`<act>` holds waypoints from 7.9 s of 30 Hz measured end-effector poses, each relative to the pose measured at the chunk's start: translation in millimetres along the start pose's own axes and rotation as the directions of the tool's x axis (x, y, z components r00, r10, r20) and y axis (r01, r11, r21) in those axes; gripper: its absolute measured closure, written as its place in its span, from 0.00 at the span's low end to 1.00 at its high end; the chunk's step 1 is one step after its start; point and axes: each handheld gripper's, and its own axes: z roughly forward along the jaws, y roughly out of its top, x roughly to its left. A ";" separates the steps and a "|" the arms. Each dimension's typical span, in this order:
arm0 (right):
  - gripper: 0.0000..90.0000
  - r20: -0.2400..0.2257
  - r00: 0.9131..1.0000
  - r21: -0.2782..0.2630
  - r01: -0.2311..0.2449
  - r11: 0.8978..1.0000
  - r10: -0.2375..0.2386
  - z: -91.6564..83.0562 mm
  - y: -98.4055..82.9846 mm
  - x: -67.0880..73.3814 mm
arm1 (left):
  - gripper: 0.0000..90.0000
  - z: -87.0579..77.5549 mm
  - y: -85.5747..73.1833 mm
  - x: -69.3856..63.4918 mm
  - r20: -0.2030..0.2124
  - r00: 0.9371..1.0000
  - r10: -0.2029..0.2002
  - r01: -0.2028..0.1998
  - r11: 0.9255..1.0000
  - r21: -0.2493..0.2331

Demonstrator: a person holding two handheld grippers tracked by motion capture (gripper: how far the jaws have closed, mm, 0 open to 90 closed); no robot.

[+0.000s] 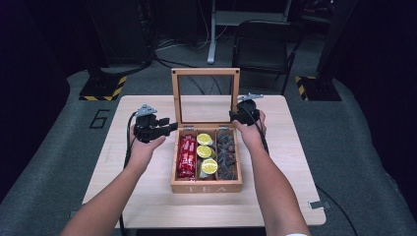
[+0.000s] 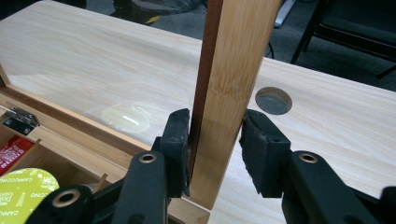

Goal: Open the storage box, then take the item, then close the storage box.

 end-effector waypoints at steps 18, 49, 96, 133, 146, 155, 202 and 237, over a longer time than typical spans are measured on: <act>0.45 0.004 1.000 -0.007 -0.015 1.000 0.015 -21.3 -6.9 4.1 | 0.49 1.7 -3.5 -3.4 -0.039 0.999 0.014 -0.013 1.000 0.018; 0.40 -0.221 0.967 -0.026 0.120 0.992 -0.123 -67.7 -34.8 35.6 | 0.43 -3.8 -2.2 -5.8 -0.014 0.999 0.031 -0.031 0.999 0.017; 0.37 -0.404 0.869 -0.014 0.305 0.952 -0.285 -77.4 -84.8 91.9 | 0.40 -4.5 -1.3 -6.2 -0.010 1.000 0.023 -0.023 1.000 0.012; 0.33 -0.429 0.843 0.000 0.359 0.933 -0.325 -63.6 -97.8 117.3 | 0.37 -5.9 -4.6 -3.9 -0.007 1.000 0.014 -0.014 1.000 0.006; 0.34 -0.426 0.847 0.016 0.358 0.934 -0.317 -59.0 -101.0 117.4 | 0.37 -6.0 -7.1 -2.5 -0.010 1.000 0.008 -0.008 1.000 0.006; 0.35 -0.429 0.845 0.021 0.364 0.931 -0.321 -57.6 -101.9 119.4 | 0.37 -5.4 -7.5 -3.2 -0.006 1.000 0.010 -0.010 1.000 0.015; 0.41 -0.407 0.859 -0.035 0.325 0.945 -0.310 -80.3 -86.1 105.4 | 0.37 -6.7 -8.4 -2.3 -0.015 1.000 0.008 -0.008 1.000 0.020; 0.41 -0.279 0.930 -0.031 0.241 0.970 -0.240 -101.5 -89.8 43.0 | 0.37 -5.5 -9.4 -2.7 -0.019 1.000 0.011 -0.010 1.000 0.030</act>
